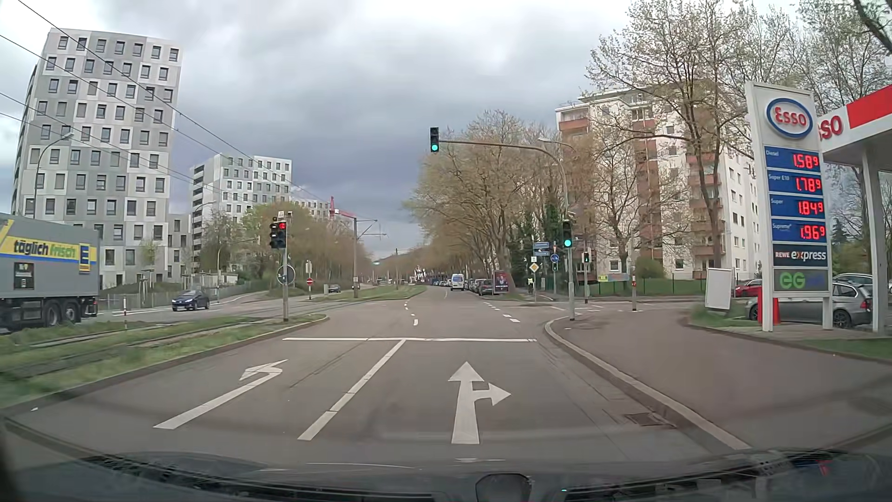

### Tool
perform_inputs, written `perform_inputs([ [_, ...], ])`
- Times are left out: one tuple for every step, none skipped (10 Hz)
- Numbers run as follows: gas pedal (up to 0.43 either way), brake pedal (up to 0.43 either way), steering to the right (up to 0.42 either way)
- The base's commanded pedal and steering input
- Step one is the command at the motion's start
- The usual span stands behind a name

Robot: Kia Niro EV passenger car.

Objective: Follow the waypoints while adhering to traffic rules and regulations

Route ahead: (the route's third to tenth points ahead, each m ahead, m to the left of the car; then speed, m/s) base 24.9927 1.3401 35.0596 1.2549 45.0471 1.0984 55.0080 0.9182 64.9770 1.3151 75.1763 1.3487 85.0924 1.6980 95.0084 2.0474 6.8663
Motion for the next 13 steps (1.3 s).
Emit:
perform_inputs([
  [0.228, 0.0, -0.007],
  [0.228, 0.0, -0.007],
  [0.228, 0.0, -0.007],
  [0.228, 0.0, -0.007],
  [0.22, 0.0, -0.006],
  [0.22, 0.0, -0.003],
  [0.22, 0.0, 0.0],
  [0.22, 0.0, 0.0],
  [0.22, 0.0, 0.0],
  [0.22, 0.0, 0.0],
  [0.22, 0.0, 0.0],
  [0.22, 0.0, 0.0],
  [0.22, 0.0, 0.0],
])
